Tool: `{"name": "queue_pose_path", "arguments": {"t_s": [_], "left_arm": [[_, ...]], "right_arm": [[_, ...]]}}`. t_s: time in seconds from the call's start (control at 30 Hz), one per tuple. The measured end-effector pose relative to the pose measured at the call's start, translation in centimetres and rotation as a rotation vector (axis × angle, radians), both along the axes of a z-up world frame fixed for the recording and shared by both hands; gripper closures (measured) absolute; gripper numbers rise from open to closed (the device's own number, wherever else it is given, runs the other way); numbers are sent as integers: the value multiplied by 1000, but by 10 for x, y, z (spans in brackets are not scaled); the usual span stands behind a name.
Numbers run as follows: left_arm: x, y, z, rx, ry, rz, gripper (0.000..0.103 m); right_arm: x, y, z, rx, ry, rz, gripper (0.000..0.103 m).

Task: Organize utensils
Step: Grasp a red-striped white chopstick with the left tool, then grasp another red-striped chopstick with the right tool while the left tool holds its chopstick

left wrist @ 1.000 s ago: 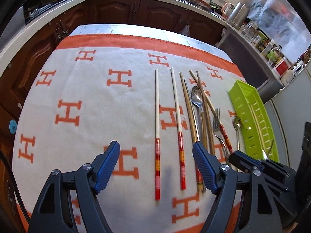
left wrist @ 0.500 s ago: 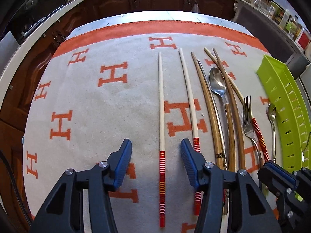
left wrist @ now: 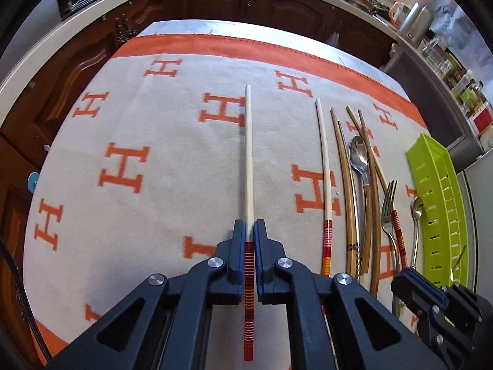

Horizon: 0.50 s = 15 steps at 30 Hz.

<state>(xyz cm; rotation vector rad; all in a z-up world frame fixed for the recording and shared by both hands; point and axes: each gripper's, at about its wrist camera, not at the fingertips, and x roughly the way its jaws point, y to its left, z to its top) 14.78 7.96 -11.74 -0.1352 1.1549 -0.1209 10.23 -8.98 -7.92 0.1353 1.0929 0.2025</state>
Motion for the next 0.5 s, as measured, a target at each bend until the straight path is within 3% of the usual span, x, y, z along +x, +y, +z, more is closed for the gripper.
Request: {"name": "queue_pose_path", "arguments": {"t_s": [0.13,0.23,0.5], "left_arm": [[-14,19,9,-26,-14,28,100],[-25,32,15,-40,-26,47,100],[-44,56,17,-62,-44,72,100]], "right_arm": [[7,14,3,4,6,24,94],[11,25,5,4,-3,38,84],[25,50,0,-1,15,56,83]]}}
